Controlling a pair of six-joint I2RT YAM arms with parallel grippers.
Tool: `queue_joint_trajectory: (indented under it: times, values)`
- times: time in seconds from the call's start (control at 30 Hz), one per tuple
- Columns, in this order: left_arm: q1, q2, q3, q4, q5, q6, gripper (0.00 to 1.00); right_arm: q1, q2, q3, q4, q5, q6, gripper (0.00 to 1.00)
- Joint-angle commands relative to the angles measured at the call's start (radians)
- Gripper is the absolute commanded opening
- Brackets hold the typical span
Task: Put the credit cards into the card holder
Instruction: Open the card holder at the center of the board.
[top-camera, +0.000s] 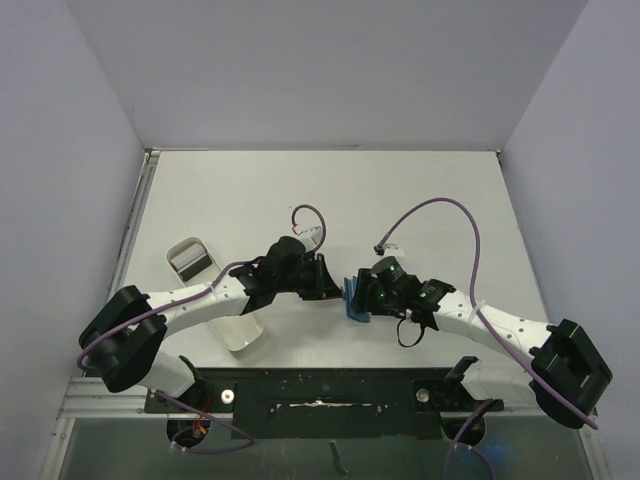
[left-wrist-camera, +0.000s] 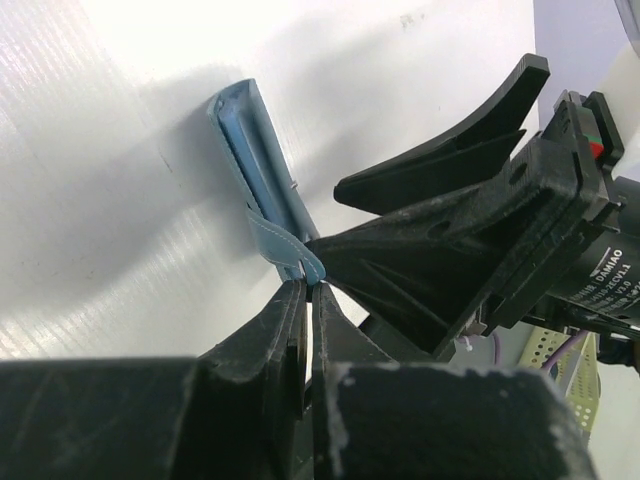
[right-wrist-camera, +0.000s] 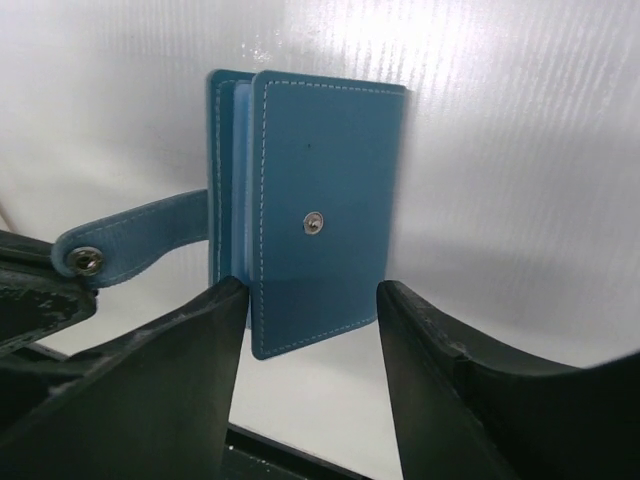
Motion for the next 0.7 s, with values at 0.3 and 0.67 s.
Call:
queue_joint_trajectory:
  times: [0.3, 0.67]
  values:
    - [0.008, -0.076, -0.001, -0.053, -0.089, 0.049, 0.00, -0.005, -0.072, 0.032, -0.149, 0.183, 0.016, 0.36]
    - [0.022, -0.063, -0.041, -0.073, -0.109, 0.071, 0.00, -0.111, -0.107, -0.011, -0.188, 0.184, 0.025, 0.31]
